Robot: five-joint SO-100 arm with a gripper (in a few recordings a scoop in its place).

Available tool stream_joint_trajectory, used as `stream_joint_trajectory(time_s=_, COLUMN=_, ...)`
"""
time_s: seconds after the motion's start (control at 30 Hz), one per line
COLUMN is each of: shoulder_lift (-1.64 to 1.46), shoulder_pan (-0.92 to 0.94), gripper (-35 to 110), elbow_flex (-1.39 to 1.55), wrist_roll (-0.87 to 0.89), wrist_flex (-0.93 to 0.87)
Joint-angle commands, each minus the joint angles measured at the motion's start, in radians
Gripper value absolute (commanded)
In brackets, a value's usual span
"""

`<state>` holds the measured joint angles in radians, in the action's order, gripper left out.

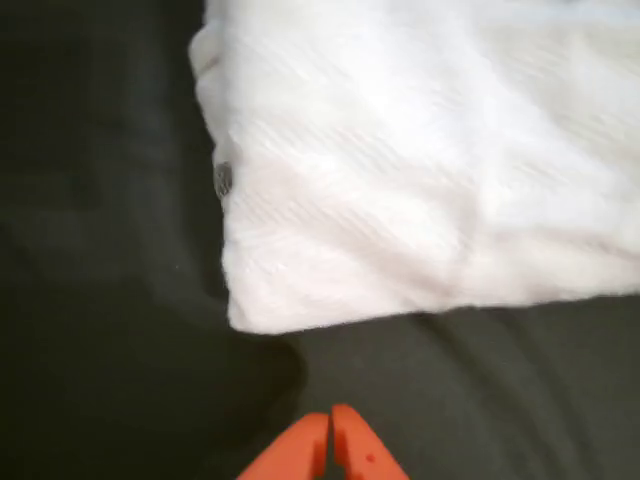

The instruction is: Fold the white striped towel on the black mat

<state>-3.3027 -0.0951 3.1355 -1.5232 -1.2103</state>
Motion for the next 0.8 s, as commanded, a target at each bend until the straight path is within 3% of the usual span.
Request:
stream_joint_trajectory(time_s=0.0, shoulder_lift=-0.044, shoulder_pan=-0.012, gripper=0, elbow_flex=0.021, wrist_roll=-0.014, wrist_flex=-0.100)
stream_joint_trajectory(time_s=0.17, shoulder_lift=-0.054, shoulder_pan=-0.009, gripper=0, elbow_flex=0.021, wrist_roll=-0.005, wrist_flex=-0.172)
stream_joint_trajectory(time_s=0.77, shoulder_lift=-0.057, shoulder_pan=0.034, gripper=0, elbow_flex=0.021, wrist_roll=-0.003, wrist_flex=-0.175)
